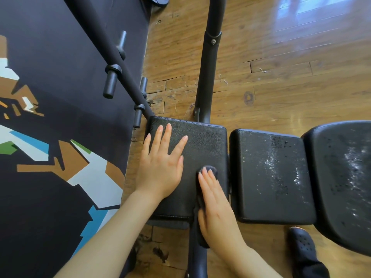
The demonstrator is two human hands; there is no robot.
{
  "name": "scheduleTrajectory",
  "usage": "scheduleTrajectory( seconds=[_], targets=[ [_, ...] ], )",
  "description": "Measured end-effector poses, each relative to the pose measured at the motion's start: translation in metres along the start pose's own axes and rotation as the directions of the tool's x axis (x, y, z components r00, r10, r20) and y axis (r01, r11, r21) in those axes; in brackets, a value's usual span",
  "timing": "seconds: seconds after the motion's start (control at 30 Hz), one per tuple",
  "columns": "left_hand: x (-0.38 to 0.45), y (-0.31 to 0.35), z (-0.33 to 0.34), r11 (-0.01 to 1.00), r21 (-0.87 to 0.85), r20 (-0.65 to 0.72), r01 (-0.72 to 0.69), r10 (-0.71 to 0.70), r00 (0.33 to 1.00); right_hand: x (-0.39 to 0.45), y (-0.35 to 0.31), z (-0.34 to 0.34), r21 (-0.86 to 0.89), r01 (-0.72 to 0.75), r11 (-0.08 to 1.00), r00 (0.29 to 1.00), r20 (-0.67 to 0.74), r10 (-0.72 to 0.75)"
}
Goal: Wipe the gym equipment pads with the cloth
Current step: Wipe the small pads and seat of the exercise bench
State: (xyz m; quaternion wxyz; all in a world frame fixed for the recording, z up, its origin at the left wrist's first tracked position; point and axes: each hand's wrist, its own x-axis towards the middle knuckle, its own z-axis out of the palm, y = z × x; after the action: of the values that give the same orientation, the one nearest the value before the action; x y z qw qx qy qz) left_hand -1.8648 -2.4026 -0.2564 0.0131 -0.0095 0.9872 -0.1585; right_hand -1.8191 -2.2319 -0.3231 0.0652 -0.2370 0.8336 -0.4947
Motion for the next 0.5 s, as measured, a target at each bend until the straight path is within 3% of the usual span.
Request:
scheduleTrajectory(
  seconds=[0.2, 0.3, 0.37, 0.5],
  targets=[
    [-0.001, 0.0, 0.001, 1.0, 0.001, -0.01, 0.007, -0.007, 1.0, 0.039, 0.01, 0.003, -0.052, 0.049, 0.997, 0.999, 0.023, -0.047],
    [-0.001, 0.0, 0.002, 1.0, 0.003, -0.019, 0.005, -0.004, 1.0, 0.054, 0.008, 0.011, -0.096, -0.017, 0.995, 0.997, -0.078, 0.009],
    [-0.001, 0.0, 0.001, 1.0, 0.012, -0.019, 0.0, 0.0, 1.0, 0.038, -0.001, 0.014, -0.039, -0.11, 0.993, 0.982, -0.158, 0.103],
    [-0.001, 0.0, 0.001, 1.0, 0.008, -0.019, 0.0, 0.001, 1.0, -0.018, -0.015, 0.014, 0.011, -0.099, 0.995, 0.987, -0.122, 0.1]
  ],
)
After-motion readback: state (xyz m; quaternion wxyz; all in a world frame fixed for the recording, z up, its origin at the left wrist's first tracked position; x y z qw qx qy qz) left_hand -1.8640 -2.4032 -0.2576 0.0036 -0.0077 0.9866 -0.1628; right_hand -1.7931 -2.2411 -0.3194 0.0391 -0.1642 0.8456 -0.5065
